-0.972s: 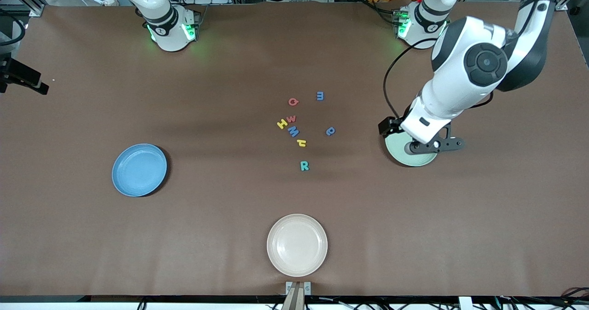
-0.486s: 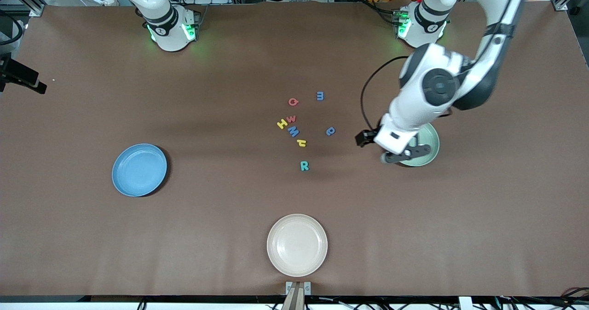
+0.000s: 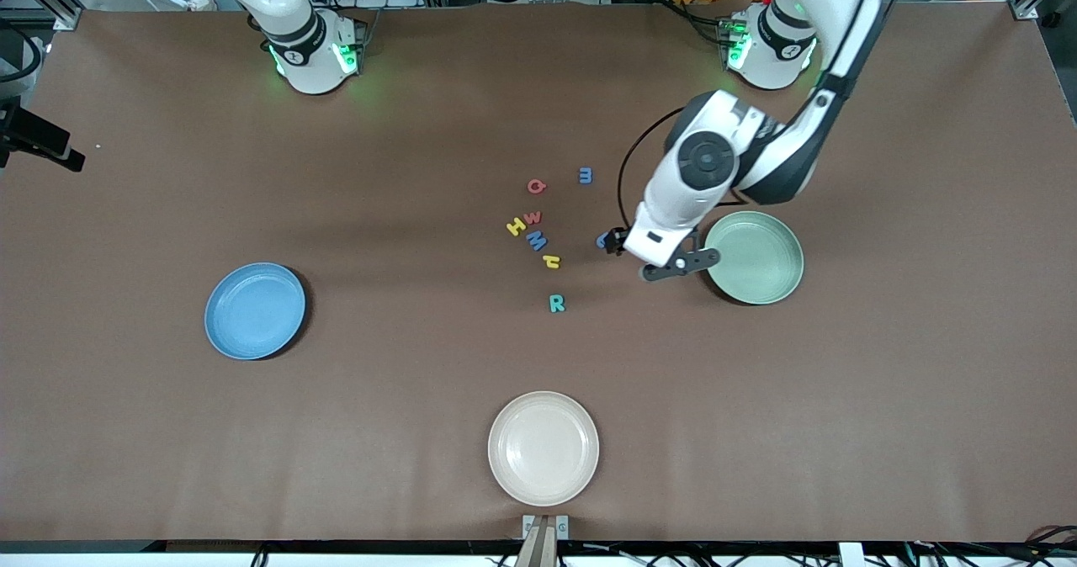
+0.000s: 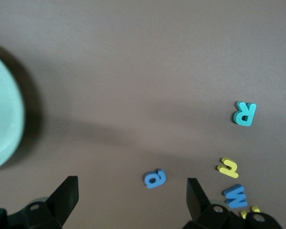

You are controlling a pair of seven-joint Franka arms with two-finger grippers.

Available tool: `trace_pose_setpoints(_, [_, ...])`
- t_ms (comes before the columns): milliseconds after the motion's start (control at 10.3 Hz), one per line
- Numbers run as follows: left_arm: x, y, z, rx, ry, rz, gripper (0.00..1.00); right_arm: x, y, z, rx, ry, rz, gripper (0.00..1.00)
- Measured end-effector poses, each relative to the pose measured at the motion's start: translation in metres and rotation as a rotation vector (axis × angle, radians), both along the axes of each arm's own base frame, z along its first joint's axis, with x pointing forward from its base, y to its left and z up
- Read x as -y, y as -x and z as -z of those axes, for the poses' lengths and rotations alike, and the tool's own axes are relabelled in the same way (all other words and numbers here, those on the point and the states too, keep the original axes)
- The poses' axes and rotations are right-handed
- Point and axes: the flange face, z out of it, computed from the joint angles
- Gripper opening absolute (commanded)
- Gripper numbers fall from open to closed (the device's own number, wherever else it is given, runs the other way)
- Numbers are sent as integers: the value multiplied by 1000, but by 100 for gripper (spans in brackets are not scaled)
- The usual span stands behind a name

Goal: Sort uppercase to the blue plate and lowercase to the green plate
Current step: 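Swing the left gripper over to the foam letter pile, then grasp the blue lowercase letter with the left gripper while the right gripper reaches in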

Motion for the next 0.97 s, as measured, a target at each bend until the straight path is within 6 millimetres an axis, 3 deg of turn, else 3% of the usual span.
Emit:
trace_pose_setpoints(389, [21, 14, 63, 11, -50, 3, 100, -2, -1, 1, -3, -4, -4, 100])
trace_pose_setpoints(680, [44, 37, 84, -16, -66, -6, 100, 4, -1, 5, -12, -3, 7, 100])
trace_pose_setpoints(972, [55, 47, 91, -25, -71, 1, 100, 7, -14, 34, -61, -5, 12, 100])
